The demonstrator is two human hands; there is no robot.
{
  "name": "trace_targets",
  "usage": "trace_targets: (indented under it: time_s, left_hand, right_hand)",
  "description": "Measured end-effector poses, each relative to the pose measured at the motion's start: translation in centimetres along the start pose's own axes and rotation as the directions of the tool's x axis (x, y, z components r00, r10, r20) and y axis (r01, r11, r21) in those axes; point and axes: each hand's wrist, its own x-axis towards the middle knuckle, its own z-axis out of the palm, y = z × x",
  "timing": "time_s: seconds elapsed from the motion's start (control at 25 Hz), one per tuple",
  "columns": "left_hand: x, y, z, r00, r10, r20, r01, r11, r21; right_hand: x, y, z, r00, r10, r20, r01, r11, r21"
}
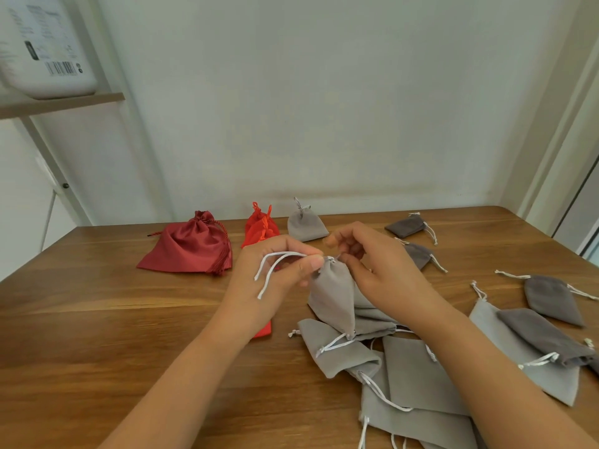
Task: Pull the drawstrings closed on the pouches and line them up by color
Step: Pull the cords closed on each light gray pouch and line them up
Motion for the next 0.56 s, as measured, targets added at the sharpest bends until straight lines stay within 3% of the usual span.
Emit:
trace_targets:
  time_s: [0.16, 0.28, 0.4, 0.56]
  left_hand:
    - [0.6, -0.4, -0.5, 0.997, -0.068, -0.027, 0.061, 0.980, -0.187]
    - [0.6, -0.4, -0.6, 0.991, -0.136, -0.014, 0.126, 0.947, -0.294]
    - [0.8, -0.8, -0.7, 0.958, -0.286, 0.001, 0.270, 0.905, -0.330]
    - [1.0, -0.9, -1.2, 0.870, -0.452, 0.197, 0.486, 0.855, -0.180]
  right_hand:
    - [0.1, 0.0, 0.6, 0.996, -0.085, -0.030, 0.084, 0.996, -0.032]
    - [0.2, -0.1, 1.0, 0.999, -0.029, -0.041, 0.031, 0.999, 0.043]
    - [0.1, -0.5, 1.1, 0.998, -0.002, -0.059, 0.012, 0.985, 0.171]
    - [-0.3, -1.0, 1.7, 0.979, -0.203, -0.004, 0.203, 0.979, 0.012]
